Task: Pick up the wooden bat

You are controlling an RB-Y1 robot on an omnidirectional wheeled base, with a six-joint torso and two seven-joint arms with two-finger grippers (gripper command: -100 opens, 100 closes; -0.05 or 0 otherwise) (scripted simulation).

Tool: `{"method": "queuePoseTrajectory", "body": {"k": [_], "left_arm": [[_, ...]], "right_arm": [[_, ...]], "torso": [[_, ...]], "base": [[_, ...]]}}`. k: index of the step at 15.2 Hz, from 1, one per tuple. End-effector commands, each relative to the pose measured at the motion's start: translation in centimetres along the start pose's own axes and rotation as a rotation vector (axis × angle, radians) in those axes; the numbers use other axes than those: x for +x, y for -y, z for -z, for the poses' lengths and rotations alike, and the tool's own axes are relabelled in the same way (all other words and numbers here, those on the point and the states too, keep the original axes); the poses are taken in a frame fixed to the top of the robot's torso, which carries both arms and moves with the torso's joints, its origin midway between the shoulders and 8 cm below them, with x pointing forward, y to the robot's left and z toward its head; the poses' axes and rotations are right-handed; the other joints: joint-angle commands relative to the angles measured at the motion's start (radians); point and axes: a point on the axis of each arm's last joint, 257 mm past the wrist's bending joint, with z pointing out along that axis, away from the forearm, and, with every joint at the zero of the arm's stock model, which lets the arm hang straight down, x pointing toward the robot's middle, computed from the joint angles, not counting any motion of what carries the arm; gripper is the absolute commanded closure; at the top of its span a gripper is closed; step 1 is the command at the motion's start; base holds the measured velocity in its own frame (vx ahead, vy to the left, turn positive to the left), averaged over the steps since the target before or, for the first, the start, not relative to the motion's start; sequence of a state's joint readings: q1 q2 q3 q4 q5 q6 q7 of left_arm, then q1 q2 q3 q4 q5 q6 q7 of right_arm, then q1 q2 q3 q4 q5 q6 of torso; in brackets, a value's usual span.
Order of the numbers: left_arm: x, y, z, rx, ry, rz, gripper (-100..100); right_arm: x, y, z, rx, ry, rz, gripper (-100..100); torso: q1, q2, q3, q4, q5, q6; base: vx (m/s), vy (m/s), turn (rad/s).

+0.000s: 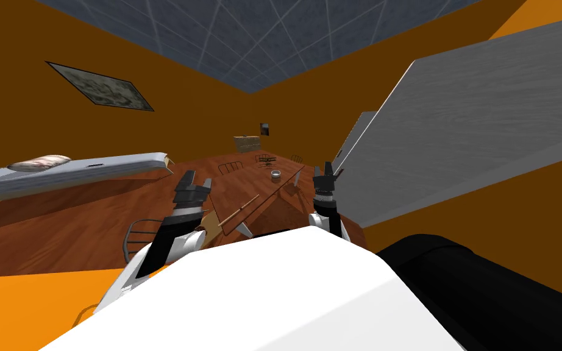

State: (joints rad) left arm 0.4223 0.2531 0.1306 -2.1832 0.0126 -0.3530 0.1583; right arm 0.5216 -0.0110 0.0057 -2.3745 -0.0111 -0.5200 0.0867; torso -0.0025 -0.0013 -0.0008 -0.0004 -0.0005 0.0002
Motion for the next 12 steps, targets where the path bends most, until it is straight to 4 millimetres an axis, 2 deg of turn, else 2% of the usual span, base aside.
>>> {"method": "queuePoseTrajectory", "body": {"k": [1, 2, 3, 5, 6, 8, 9, 11, 12], "left_arm": [[-0.3, -1.9, -0.2, -0.057, 0.002, -0.004, -100], [-0.4, -2.0, -0.2, -0.059, 0.002, -0.004, -100], [-1.1, -3.7, -0.3, -0.103, 0.005, -0.009, -100], [-1.2, -4.2, -0.3, -0.122, 0.008, -0.009, -100], [-2.0, -5.8, -0.3, -0.165, 0.014, -0.013, -100], [-2.1, -6.4, -0.2, -0.187, 0.018, -0.013, -100], [-3.1, -8.1, -0.2, -0.229, 0.028, -0.016, -100], [-3.2, -8.7, -0.1, -0.254, 0.033, -0.016, -100], [-4.3, -10.5, 0.0, -0.303, 0.047, -0.018, -100]], "right_arm": [[0.0, 0.0, 0.0, 0.000, 0.000, 0.000, 0], [0.0, 0.0, 0.0, 0.000, 0.000, 0.000, 0], [0.0, 0.0, 0.0, 0.000, 0.000, 0.000, 0], [0.0, 0.0, 0.0, 0.000, 0.000, 0.000, 0], [0.0, 0.0, 0.0, 0.000, 0.000, 0.000, 0], [0.0, 0.0, 0.0, 0.000, 0.000, 0.000, 0], [0.0, 0.0, 0.0, 0.000, 0.000, 0.000, 0], [0.0, 0.0, 0.0, 0.000, 0.000, 0.000, 0], [0.0, 0.0, 0.0, 0.000, 0.000, 0.000, 0]], "torso": [[0.000, 0.000, 0.000, 0.000, 0.000, 0.000], [0.000, 0.000, 0.000, 0.000, 0.000, 0.000], [0.000, 0.000, 0.000, 0.000, 0.000, 0.000], [0.000, 0.000, 0.000, 0.000, 0.000, 0.000], [0.001, 0.000, 0.000, 0.000, 0.000, 0.000], [0.000, 0.000, 0.000, 0.000, 0.000, 0.000], [0.000, 0.000, 0.000, 0.000, 0.000, 0.000], [0.000, 0.000, 0.000, 0.000, 0.000, 0.000], [0.000, 0.000, 0.000, 0.000, 0.000, 0.000]], "base": [[0.012, -0.042, -0.037], [0.010, -0.031, -0.006], [0.010, -0.031, -0.036], [0.013, -0.029, -0.028], [0.015, -0.034, -0.040], [0.015, -0.032, -0.027], [0.015, -0.035, -0.043], [0.012, -0.033, -0.031], [0.011, -0.032, -0.041]]}}
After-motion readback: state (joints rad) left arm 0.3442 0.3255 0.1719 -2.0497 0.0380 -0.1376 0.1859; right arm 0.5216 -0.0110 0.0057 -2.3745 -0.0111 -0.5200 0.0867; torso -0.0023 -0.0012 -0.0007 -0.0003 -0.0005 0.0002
